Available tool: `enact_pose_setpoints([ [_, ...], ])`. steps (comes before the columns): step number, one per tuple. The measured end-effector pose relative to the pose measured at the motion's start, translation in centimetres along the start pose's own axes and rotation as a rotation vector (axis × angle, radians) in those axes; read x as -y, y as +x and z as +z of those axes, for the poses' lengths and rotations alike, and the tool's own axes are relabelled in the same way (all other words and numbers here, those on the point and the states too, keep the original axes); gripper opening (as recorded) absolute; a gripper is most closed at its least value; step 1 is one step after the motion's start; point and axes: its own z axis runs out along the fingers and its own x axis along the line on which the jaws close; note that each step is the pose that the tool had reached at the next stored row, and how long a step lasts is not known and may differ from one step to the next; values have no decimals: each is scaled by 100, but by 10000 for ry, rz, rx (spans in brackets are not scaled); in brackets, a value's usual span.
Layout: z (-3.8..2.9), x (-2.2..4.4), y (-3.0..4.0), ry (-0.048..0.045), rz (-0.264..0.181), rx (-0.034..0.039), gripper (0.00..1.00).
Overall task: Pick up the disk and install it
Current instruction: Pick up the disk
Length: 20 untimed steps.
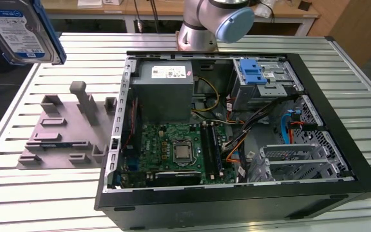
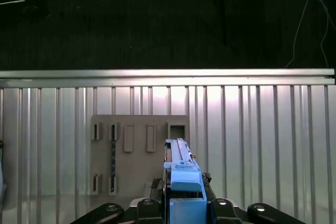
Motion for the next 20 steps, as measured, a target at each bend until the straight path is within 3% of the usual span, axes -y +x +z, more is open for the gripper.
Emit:
enact_pose_setpoints([
  [8,-19,53,26,-7,1,-2,36],
  [10,-108,60,23,-5,1,0,36],
  [13,-156,66,27,-6,-1,0,36],
  [20,-164,72,52,-6,0,0,36],
])
